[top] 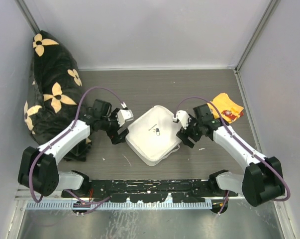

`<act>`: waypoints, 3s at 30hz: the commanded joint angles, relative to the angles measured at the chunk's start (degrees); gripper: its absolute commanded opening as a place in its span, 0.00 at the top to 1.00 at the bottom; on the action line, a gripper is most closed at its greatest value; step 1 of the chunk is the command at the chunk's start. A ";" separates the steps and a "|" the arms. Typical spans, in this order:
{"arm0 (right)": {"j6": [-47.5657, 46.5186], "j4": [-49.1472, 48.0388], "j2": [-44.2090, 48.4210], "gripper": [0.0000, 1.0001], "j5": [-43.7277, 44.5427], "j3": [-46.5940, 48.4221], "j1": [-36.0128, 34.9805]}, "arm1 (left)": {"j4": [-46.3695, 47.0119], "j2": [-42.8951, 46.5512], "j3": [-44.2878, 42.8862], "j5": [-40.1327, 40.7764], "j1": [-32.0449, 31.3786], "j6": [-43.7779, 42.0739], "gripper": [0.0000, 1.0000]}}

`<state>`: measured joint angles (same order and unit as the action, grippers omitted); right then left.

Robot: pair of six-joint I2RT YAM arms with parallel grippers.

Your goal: Organize the medicine kit

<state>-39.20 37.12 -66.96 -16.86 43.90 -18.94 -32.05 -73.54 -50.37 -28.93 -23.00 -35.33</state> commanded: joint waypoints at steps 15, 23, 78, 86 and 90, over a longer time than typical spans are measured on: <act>12.89 -13.51 -31.07 0.25 4.19 31.45 0.11 | 2.51 -4.82 0.41 -12.17 -12.39 1.84 0.23; 12.97 -13.36 -37.33 0.23 5.12 42.74 3.01 | 5.58 -4.12 -0.89 -11.65 -23.36 -0.39 0.21; 13.82 -12.09 -31.72 0.27 0.34 34.07 2.33 | 6.31 -6.98 -4.86 -15.75 1.82 20.32 0.23; 13.12 -9.52 -19.72 0.26 -2.96 24.60 4.59 | 4.30 5.17 -1.56 -14.08 1.76 10.01 0.14; 15.69 -10.58 -9.02 0.27 -9.31 15.23 4.57 | 7.50 7.51 -2.01 -10.28 0.59 6.83 0.13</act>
<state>-26.24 27.79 -86.54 -18.37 64.88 -14.33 -28.42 -68.45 -51.70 -41.15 -21.39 -22.59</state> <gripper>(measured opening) 0.736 0.863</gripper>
